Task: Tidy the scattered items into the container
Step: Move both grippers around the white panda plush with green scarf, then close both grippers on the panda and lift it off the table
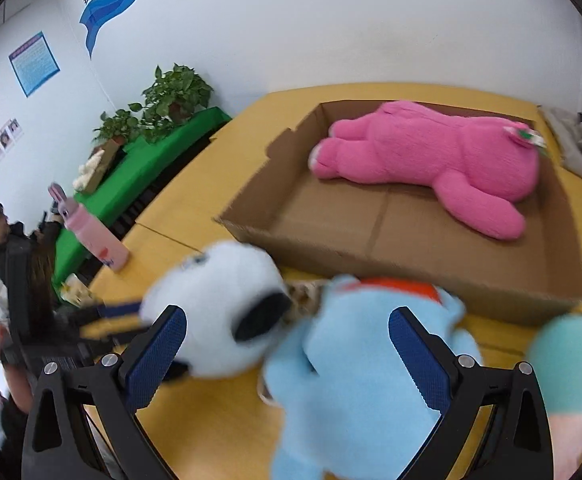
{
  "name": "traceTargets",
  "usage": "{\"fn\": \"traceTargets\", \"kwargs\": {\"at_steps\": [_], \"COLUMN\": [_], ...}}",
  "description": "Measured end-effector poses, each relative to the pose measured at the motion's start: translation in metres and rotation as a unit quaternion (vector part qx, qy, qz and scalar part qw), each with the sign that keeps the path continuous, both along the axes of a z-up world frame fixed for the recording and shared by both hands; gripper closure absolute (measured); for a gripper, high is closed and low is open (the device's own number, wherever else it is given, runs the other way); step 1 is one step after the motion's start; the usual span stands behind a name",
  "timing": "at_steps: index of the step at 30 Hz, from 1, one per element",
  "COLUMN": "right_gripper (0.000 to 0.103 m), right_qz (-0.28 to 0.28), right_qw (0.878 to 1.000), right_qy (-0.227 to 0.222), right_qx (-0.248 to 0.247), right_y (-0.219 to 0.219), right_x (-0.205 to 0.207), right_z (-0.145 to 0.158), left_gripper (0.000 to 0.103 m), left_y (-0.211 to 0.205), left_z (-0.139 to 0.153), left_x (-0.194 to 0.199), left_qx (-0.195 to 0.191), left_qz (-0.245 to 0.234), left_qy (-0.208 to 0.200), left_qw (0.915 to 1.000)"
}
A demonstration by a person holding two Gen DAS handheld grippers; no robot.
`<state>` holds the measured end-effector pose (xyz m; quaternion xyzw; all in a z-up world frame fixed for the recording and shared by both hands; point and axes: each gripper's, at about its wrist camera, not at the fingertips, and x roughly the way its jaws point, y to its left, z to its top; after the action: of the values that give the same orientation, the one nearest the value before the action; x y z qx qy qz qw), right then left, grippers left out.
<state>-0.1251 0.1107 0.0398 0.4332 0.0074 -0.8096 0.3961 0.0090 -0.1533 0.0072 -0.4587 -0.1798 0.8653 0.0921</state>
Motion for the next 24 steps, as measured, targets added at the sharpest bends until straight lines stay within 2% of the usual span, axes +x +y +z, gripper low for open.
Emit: {"fn": "traceTargets", "kwargs": {"at_steps": [3,5,7,8,10,11,14,20,24], "right_gripper": [0.000,0.000,0.002,0.002,0.004,0.005,0.006,0.005,0.003], "right_qz": [0.033,0.054,0.052,0.049,0.040,0.036,0.019,0.008,0.029], "right_qw": [0.999,0.997,0.996,0.996,0.995,0.995,0.998,0.999,0.999], "right_qy": [-0.016,-0.031,-0.034,-0.044,-0.087,-0.090,-0.051,-0.047,-0.042], "right_qx": [0.018,0.037,0.068,0.067,0.024,0.016,0.013,0.004,0.015], "right_y": [-0.049,-0.078,-0.097,-0.100,-0.093,-0.089,-0.077,-0.062,-0.065], "right_x": [-0.015,-0.021,-0.026,-0.029,-0.030,-0.027,0.001,0.041,0.052], "right_z": [-0.010,-0.027,-0.048,-0.056,-0.066,-0.069,-0.069,-0.074,-0.074], "left_gripper": [0.026,0.026,0.026,0.026,0.026,0.026,0.023,0.023,0.024], "left_y": [-0.007,-0.014,-0.019,-0.021,-0.024,-0.026,-0.033,-0.038,-0.057], "left_z": [-0.015,-0.023,-0.028,-0.029,-0.033,-0.035,-0.043,-0.044,-0.042], "left_x": [0.007,0.010,0.012,0.012,0.012,0.012,0.012,0.016,0.020], "left_qx": [0.026,0.057,0.080,0.084,0.095,0.110,0.136,0.144,0.182], "left_qz": [0.009,0.013,0.015,0.015,0.013,0.009,0.001,-0.020,0.007], "left_qy": [-0.015,-0.020,-0.021,-0.021,-0.023,-0.025,-0.030,-0.021,-0.001], "left_qw": [0.9995,0.9981,0.9965,0.9961,0.9951,0.9936,0.9902,0.9891,0.9833]}}
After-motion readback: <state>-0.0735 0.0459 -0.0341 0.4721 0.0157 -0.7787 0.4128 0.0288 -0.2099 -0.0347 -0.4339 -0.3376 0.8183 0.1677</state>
